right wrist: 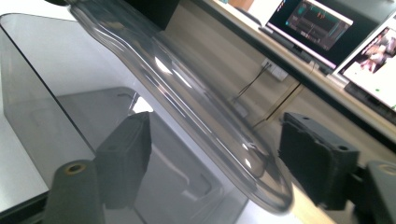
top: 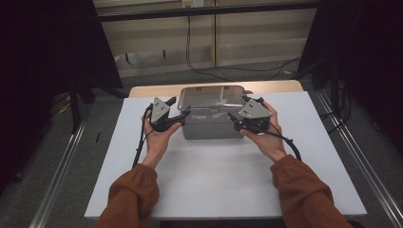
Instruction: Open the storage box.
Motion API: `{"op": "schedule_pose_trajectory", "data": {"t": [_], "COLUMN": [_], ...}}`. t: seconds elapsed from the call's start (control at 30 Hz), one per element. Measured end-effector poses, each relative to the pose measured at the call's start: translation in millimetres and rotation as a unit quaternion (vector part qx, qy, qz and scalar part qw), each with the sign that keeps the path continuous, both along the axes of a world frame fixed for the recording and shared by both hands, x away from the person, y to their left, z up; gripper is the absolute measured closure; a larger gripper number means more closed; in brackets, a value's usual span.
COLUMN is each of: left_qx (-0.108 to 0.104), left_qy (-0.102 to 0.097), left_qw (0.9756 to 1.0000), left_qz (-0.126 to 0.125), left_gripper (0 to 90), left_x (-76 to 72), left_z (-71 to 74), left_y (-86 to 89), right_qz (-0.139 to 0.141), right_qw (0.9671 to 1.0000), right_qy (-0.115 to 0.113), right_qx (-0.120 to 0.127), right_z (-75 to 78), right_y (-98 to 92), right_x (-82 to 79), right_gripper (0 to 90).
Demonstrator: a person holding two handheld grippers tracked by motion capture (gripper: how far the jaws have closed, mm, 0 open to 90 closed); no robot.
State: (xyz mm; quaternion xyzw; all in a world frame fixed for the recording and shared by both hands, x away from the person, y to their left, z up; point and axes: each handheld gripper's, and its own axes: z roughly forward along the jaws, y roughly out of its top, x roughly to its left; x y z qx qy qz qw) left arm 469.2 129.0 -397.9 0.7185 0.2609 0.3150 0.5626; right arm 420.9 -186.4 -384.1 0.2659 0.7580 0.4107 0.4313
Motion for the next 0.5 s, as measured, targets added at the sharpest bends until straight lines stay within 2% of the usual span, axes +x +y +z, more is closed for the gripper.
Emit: {"op": "schedule_pose_trajectory", "data": {"t": [0.07, 0.2, 0.33, 0.37, 0.47, 0.5], "left_qx": [0.003, -0.010, -0.012, -0.018, -0.022, -0.015], "left_qy": [-0.003, 0.005, 0.007, 0.008, 0.007, 0.005], "left_qw": [1.0000, 0.9999, 0.9999, 0.9998, 0.9997, 0.9999], "left_qz": [-0.001, -0.004, -0.007, -0.005, -0.003, -0.003], "left_gripper": [35.1, 35.3, 36.7, 36.7, 36.7, 36.7], "left_x": [0.4, 1.5, 2.6, 3.0, 4.4, 5.0], "left_z": [0.6, 0.8, 3.2, 3.6, 5.6, 6.5], "left_y": [-0.7, -1.9, -1.8, -2.2, -2.4, -1.5], "right_qz": [-0.006, -0.012, -0.006, -0.009, -0.003, -0.001], "right_qw": [0.9999, 0.9983, 0.9967, 0.9962, 0.9959, 0.9953], "right_qy": [0.010, 0.032, 0.032, 0.029, 0.017, 0.017], "right_qx": [0.011, 0.048, 0.075, 0.081, 0.089, 0.096], "right_z": [-1.5, -3.1, -2.1, -1.6, -0.7, -0.3], "right_y": [-5.5, -16.8, -25.1, -26.4, -28.5, -29.3], "right_x": [2.2, 6.8, 11.0, 11.7, 14.5, 15.3], "right_gripper": [15.9, 18.9, 25.9, 26.2, 29.3, 32.2]}}
